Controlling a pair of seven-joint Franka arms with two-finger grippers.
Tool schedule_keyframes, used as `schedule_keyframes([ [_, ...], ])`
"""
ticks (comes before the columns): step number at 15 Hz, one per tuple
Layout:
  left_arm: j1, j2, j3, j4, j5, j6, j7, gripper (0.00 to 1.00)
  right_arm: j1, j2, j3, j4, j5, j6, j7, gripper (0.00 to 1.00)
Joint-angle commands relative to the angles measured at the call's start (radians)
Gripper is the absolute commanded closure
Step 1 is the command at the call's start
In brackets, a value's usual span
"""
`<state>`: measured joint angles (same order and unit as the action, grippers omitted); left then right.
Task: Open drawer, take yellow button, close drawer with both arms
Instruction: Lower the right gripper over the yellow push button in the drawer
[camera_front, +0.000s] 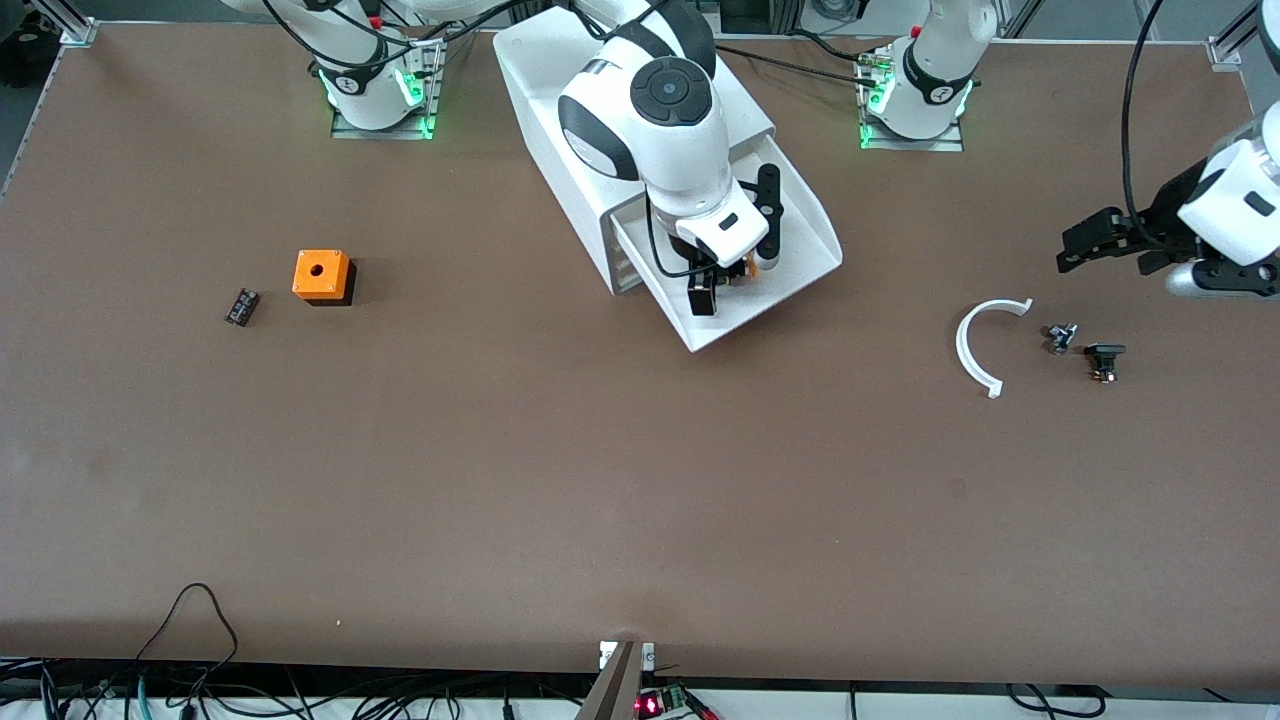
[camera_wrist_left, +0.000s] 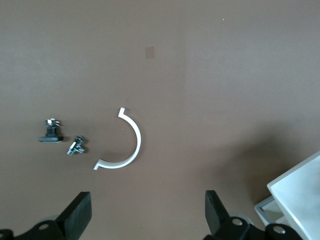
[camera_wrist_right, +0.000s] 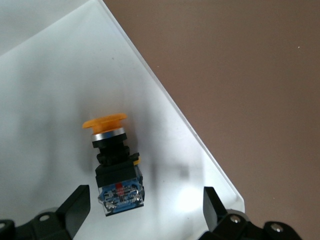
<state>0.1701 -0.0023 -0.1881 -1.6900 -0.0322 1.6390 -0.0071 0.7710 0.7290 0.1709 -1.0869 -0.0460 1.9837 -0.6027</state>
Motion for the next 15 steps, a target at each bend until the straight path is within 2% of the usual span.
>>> schedule_keyframes([
  [1, -0.001, 0.008, -0.016, 0.024, 0.035, -0.004, 0.007, 0.0, 0.01, 0.013, 0.013, 0.027, -0.021, -0.013, -0.011, 0.0],
  [15, 0.006, 0.007, -0.014, 0.026, 0.032, -0.005, 0.001, 0.0, 0.024, 0.013, 0.019, 0.013, -0.015, -0.08, -0.035, 0.0],
])
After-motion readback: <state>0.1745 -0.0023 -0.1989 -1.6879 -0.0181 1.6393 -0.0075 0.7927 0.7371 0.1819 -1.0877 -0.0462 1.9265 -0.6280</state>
